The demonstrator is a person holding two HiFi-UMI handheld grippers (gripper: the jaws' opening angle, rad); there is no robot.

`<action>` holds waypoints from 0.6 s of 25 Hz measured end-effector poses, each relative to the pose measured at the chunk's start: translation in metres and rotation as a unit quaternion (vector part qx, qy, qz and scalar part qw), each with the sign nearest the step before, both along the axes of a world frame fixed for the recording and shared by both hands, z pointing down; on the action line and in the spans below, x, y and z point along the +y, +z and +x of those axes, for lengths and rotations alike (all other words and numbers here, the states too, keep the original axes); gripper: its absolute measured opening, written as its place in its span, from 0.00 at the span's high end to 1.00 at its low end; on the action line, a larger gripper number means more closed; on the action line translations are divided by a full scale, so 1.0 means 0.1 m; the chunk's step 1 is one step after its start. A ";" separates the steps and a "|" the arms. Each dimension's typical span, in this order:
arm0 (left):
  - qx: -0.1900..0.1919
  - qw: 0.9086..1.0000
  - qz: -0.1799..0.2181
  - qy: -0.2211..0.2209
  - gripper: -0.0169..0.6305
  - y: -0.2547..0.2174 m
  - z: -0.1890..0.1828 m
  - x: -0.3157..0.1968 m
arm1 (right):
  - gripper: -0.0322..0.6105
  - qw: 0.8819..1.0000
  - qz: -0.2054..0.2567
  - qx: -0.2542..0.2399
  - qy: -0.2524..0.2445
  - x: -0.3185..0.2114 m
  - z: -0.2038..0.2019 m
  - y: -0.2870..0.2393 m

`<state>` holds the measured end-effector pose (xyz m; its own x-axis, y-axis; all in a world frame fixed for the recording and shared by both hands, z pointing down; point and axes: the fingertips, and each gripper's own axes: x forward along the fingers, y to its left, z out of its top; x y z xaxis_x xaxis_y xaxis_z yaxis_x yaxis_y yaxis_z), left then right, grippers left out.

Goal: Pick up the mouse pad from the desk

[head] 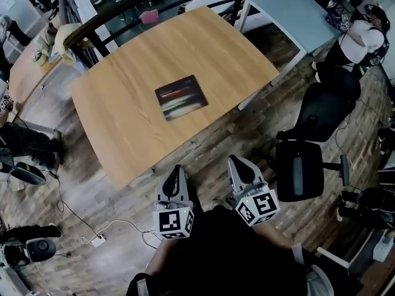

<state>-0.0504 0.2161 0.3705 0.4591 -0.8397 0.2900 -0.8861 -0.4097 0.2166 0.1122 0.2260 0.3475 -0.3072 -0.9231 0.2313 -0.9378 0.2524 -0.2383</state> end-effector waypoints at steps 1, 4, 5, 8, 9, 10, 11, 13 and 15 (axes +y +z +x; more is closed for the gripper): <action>0.000 1.000 0.000 0.001 0.94 0.00 -0.06 -0.12 | 0.90 1.000 -0.002 0.001 0.003 -0.11 -0.04 0.00; 0.003 1.000 -0.003 0.002 0.94 0.01 -0.25 -0.46 | 0.90 1.000 -0.007 0.004 0.006 -0.43 -0.21 0.03; 0.004 1.000 -0.004 0.003 0.94 0.01 -0.31 -0.57 | 0.90 1.000 -0.008 0.005 0.007 -0.54 -0.28 0.04; 0.006 1.000 -0.008 0.010 0.94 0.04 -0.49 -0.86 | 0.90 1.000 -0.012 0.013 0.011 -0.84 -0.46 0.04; 0.006 1.000 -0.010 0.012 0.94 0.05 -0.56 -0.95 | 0.90 1.000 -0.014 0.014 0.013 -0.93 -0.51 0.04; 0.006 1.000 -0.012 0.013 0.94 0.06 -0.62 -1.04 | 0.90 1.000 -0.015 0.015 0.016 -1.01 -0.55 0.05; 0.005 1.000 -0.013 0.013 0.94 0.08 -0.69 -1.13 | 0.90 1.000 -0.016 0.014 0.018 -1.10 -0.60 0.06; 0.005 1.000 -0.014 0.011 0.94 0.11 -0.81 -1.31 | 0.90 0.999 -0.016 0.016 0.023 -1.27 -0.66 0.08; 0.006 1.000 -0.018 0.008 0.94 0.15 -0.90 -1.44 | 0.90 0.999 -0.017 0.022 0.025 -1.41 -0.71 0.08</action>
<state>-0.1408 0.0717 0.3852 0.4756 -0.8216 0.3143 -0.8769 -0.4149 0.2426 0.0411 0.0851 0.3553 -0.2504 -0.9280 0.2759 -0.9586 0.1978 -0.2047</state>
